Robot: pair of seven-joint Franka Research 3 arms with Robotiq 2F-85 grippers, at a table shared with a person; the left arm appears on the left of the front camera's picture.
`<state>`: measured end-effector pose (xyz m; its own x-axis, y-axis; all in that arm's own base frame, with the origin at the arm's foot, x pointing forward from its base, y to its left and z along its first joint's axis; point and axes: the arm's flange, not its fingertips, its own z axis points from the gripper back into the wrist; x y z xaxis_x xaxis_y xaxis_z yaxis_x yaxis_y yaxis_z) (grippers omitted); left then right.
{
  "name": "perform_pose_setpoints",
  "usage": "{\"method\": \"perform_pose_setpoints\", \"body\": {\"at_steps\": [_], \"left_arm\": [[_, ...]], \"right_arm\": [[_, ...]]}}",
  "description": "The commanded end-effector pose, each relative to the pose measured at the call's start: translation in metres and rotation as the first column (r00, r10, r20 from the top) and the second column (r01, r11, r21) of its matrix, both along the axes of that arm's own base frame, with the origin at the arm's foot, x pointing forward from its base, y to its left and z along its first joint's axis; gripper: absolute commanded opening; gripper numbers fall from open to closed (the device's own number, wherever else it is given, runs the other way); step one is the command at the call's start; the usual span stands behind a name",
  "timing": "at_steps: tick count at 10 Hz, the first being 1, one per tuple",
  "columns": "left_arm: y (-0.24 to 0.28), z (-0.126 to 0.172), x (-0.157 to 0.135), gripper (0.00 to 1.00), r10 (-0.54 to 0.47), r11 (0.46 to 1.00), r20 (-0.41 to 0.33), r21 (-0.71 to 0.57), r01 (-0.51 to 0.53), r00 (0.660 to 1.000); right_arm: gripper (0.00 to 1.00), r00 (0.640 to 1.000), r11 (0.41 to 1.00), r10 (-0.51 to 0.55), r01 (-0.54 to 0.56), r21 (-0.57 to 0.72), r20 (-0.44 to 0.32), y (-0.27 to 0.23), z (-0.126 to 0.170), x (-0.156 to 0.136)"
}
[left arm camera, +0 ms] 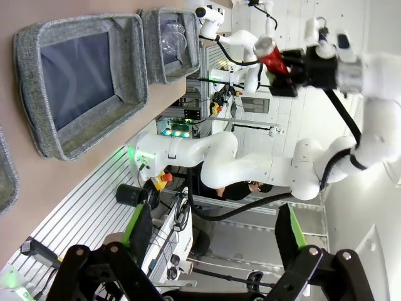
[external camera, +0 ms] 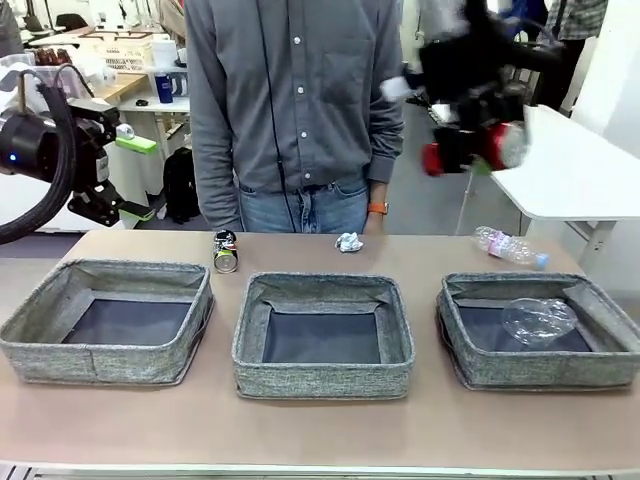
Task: Sort the waste into the appropriate baskets.
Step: Pick up the waste item pointed out by the person.
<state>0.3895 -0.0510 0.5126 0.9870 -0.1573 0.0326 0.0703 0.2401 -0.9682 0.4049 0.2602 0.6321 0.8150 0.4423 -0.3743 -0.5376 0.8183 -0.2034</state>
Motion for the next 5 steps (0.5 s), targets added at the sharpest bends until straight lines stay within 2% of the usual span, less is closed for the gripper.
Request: {"method": "perform_pose_setpoints", "body": {"at_steps": [1,2,3,4,5], "left_arm": [[0.001,0.003,-0.002,1.00,-0.003,1.000,-0.007,0.006,0.003,1.000],[0.001,0.003,-0.002,1.00,-0.003,1.000,-0.007,0.006,0.003,1.000],[0.001,0.003,-0.002,1.00,-0.003,1.000,-0.007,0.006,0.003,1.000],[0.001,0.003,-0.002,1.00,-0.003,1.000,-0.007,0.006,0.003,1.000],[0.001,0.003,-0.002,1.00,-0.003,1.000,-0.007,0.006,0.003,1.000]], "right_arm": [[0.16,0.997,0.998,-0.053,0.055,-0.040,0.054,0.067,0.022,0.022],[0.16,0.989,0.997,-0.075,0.079,-0.026,0.130,0.097,0.028,0.013],[0.16,0.963,0.984,-0.158,0.173,-0.052,0.220,0.126,0.036,0.004],[0.16,0.927,0.958,-0.263,0.283,-0.039,0.268,0.143,0.048,-0.003],[0.16,0.869,0.878,-0.454,0.474,-0.068,0.198,0.154,0.061,-0.003]]}}
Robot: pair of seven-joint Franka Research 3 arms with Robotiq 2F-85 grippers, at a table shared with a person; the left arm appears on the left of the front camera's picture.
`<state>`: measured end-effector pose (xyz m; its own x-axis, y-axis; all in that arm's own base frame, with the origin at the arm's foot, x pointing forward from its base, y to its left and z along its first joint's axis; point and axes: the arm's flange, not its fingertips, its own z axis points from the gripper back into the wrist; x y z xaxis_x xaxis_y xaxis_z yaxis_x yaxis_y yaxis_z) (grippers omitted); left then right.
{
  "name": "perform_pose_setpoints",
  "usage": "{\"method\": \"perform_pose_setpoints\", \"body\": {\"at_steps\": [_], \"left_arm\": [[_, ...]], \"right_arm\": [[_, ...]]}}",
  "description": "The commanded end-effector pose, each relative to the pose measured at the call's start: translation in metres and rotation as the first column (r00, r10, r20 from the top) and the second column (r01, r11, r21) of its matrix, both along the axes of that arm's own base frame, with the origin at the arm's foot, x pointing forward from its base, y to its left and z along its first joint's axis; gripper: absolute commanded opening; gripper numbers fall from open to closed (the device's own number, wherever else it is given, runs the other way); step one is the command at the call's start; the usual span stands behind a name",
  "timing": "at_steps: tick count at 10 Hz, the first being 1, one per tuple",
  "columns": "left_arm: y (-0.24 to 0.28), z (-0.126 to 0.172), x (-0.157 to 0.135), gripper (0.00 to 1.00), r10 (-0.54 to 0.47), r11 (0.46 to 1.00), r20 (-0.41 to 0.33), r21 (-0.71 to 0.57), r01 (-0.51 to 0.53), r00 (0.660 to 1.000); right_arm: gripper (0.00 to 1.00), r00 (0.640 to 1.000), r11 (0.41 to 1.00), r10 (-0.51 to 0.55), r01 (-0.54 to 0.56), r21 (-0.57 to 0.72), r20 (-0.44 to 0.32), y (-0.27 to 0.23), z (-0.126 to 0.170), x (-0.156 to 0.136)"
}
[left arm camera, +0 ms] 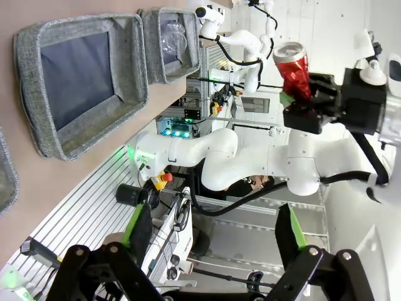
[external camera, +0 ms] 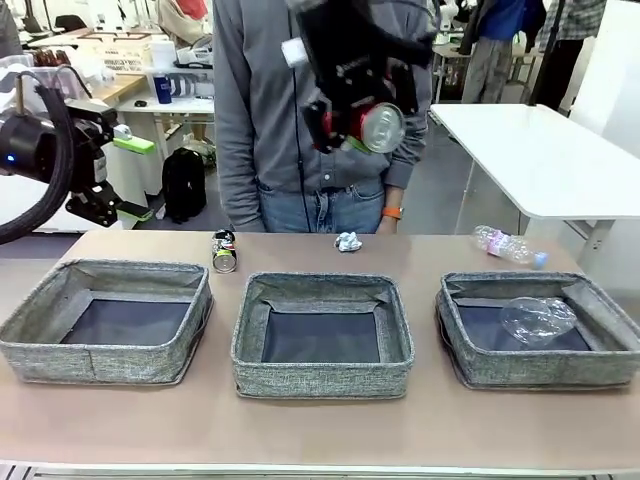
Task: Sort the waste into the appropriate baskets.
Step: Pick up the waste item pointed out by the person.
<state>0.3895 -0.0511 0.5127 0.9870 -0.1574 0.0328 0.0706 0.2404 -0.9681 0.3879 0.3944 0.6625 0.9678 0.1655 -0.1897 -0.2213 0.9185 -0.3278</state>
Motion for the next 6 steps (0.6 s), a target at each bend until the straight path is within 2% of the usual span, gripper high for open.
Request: {"method": "perform_pose_setpoints", "body": {"at_steps": [1,2,3,5,6], "left_arm": [[0.001,0.003,-0.002,1.00,-0.003,1.000,-0.007,0.005,0.003,1.000],[0.001,0.003,-0.002,1.00,-0.003,1.000,-0.007,0.005,0.003,1.000],[0.001,0.003,-0.002,1.00,-0.003,1.000,-0.007,0.005,0.003,1.000],[0.001,0.003,-0.002,1.00,-0.003,1.000,-0.007,0.005,0.003,1.000],[0.001,0.003,-0.002,1.00,-0.003,1.000,-0.007,0.005,0.003,1.000]], "right_arm": [[0.16,0.921,0.922,-0.382,0.374,-0.101,-0.079,0.026,0.039,0.012],[0.16,0.851,0.858,-0.510,0.494,-0.140,-0.122,0.031,0.045,0.011],[0.16,0.859,0.864,-0.501,0.489,-0.120,-0.108,0.033,0.050,0.006],[0.16,0.838,0.841,-0.540,0.539,-0.039,-0.071,0.021,0.066,0.000],[0.16,0.835,0.837,-0.543,0.547,0.020,-0.089,0.015,0.069,-0.001]]}}
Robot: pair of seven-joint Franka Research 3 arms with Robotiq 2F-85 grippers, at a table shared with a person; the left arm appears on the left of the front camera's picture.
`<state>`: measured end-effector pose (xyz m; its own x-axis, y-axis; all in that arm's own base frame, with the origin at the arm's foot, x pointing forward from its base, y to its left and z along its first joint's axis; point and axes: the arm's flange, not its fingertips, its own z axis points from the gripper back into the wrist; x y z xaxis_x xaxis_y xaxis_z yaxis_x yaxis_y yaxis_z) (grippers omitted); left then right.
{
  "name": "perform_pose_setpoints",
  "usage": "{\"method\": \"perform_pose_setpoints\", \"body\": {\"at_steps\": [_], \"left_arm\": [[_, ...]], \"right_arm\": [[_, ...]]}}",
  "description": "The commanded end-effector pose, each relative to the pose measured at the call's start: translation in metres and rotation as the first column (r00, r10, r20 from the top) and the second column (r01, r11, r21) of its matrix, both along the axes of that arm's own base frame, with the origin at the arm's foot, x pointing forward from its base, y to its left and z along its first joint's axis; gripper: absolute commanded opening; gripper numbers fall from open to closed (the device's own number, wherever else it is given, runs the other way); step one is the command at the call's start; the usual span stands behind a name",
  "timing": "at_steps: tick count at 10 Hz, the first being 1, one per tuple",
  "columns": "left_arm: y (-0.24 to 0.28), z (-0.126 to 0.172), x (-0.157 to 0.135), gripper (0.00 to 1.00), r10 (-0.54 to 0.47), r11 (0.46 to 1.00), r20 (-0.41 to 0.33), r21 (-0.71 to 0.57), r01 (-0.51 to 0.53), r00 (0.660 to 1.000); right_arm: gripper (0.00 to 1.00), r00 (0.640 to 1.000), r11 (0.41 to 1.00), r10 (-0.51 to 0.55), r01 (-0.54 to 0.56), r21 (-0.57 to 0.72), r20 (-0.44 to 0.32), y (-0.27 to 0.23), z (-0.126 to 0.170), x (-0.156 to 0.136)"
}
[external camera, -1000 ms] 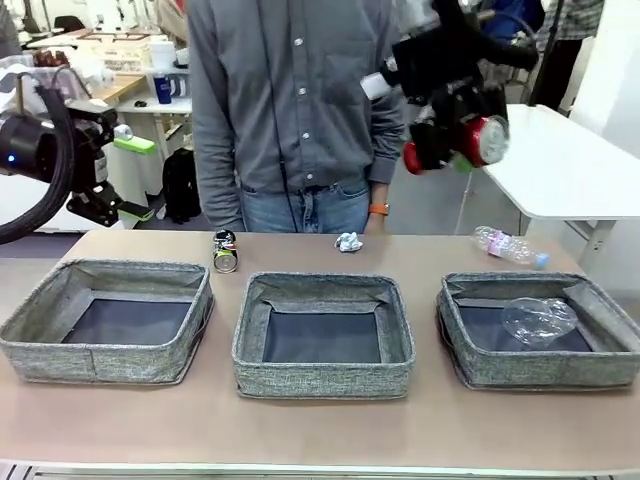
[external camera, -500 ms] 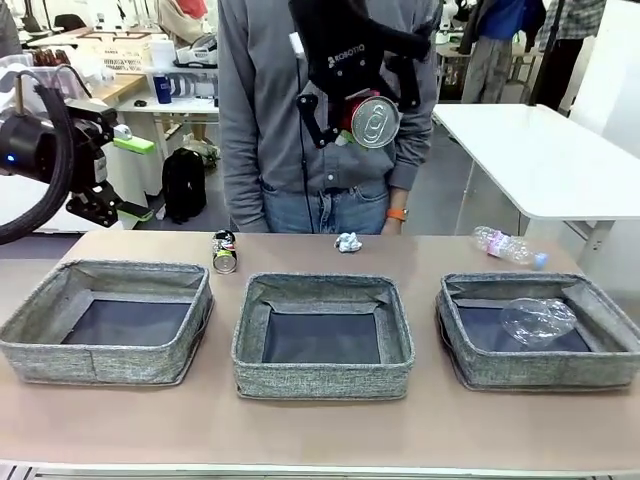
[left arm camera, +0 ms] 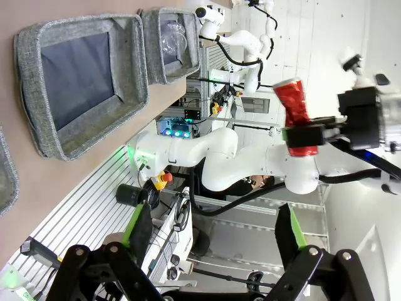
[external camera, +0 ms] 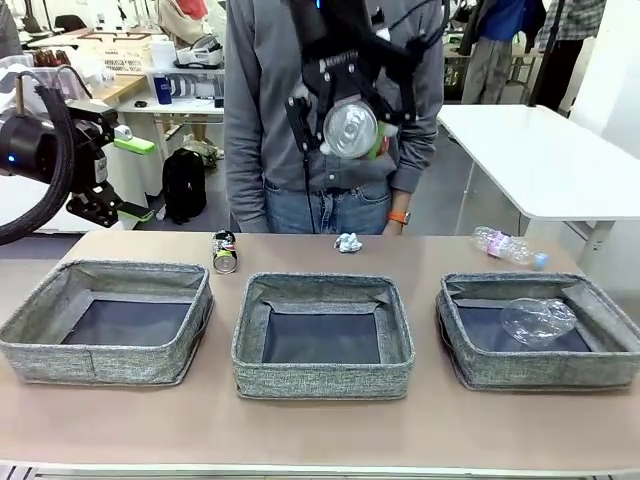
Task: Sort the waste into the appropriate baskets.
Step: Pick up the waste item pointed out by the person.
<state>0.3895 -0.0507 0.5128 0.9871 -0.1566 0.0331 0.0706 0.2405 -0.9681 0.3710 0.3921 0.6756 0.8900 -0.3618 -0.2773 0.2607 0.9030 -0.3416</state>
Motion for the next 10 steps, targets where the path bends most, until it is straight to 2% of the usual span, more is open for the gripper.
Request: {"method": "perform_pose_setpoints", "body": {"at_steps": [1,3,4,10], "left_arm": [[0.000,0.003,-0.002,1.00,-0.004,1.000,-0.008,0.005,0.004,1.000],[0.000,0.003,-0.002,1.00,-0.004,1.000,-0.008,0.005,0.004,1.000],[0.000,0.003,-0.002,1.00,-0.004,1.000,-0.008,0.005,0.004,1.000],[0.000,0.003,-0.002,1.00,-0.004,1.000,-0.008,0.005,0.004,1.000]], "right_arm": [[0.16,0.998,0.996,-0.038,0.034,0.088,0.044,0.011,0.057,0.015],[0.16,0.998,0.991,-0.014,0.006,0.133,0.062,0.003,0.062,0.015],[0.16,0.998,0.996,-0.012,0.006,0.086,0.062,-0.007,0.038,-0.002],[0.16,0.998,0.996,-0.012,0.006,0.086,0.062,-0.007,0.038,-0.002]]}}
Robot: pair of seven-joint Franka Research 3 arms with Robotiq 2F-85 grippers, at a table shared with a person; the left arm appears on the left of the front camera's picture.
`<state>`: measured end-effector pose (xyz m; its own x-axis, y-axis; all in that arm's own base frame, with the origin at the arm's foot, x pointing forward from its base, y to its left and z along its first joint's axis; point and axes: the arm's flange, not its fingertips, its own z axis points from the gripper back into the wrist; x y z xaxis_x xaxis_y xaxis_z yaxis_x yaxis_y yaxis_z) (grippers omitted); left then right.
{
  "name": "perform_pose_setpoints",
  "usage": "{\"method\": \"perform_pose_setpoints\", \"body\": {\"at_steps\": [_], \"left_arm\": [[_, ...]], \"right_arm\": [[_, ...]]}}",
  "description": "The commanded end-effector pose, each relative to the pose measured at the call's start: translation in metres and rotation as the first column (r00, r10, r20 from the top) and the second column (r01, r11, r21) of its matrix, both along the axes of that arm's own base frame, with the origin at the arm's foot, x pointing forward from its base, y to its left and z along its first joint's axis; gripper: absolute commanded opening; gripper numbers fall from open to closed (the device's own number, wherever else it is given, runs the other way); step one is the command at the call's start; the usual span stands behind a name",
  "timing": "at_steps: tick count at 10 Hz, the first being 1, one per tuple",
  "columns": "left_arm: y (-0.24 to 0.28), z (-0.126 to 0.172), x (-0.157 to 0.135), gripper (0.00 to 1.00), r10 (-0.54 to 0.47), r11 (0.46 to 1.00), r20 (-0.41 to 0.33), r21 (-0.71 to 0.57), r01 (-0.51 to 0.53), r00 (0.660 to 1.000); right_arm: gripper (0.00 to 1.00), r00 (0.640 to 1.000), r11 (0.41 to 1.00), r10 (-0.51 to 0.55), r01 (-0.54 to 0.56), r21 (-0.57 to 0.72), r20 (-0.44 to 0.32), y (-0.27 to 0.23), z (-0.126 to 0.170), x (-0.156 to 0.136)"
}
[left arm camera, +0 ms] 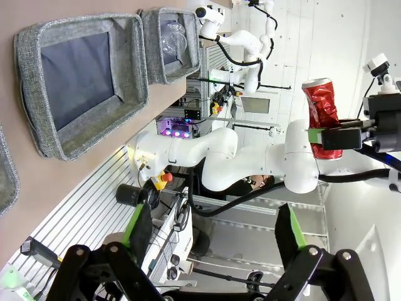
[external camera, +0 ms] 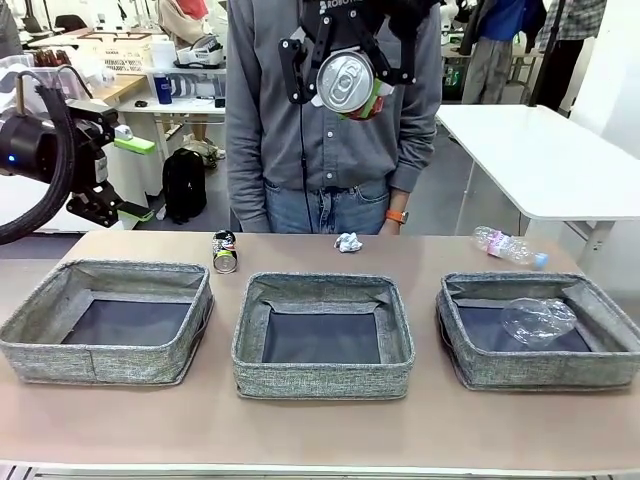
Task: Sort the waste into the appropriate baskets.
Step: Pick up the waste item pointed out by the person.
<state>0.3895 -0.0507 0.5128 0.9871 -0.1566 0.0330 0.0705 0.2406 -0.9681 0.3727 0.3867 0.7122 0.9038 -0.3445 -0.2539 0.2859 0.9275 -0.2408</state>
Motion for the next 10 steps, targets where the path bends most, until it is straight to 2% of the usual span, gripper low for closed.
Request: {"method": "perform_pose_setpoints", "body": {"at_steps": [1,10], "left_arm": [[0.0004,0.0031,-0.0020,1.00,-0.004,1.000,-0.007,0.005,0.004,1.000],[0.0004,0.0031,-0.0020,1.00,-0.004,1.000,-0.007,0.005,0.004,1.000]], "right_arm": [[0.16,1.000,1.000,-0.001,0.001,-0.005,0.000,-0.0021,0.0012,-0.0038],[0.16,1.000,1.000,-0.001,0.001,-0.005,0.000,-0.0021,0.0012,-0.0038]]}}
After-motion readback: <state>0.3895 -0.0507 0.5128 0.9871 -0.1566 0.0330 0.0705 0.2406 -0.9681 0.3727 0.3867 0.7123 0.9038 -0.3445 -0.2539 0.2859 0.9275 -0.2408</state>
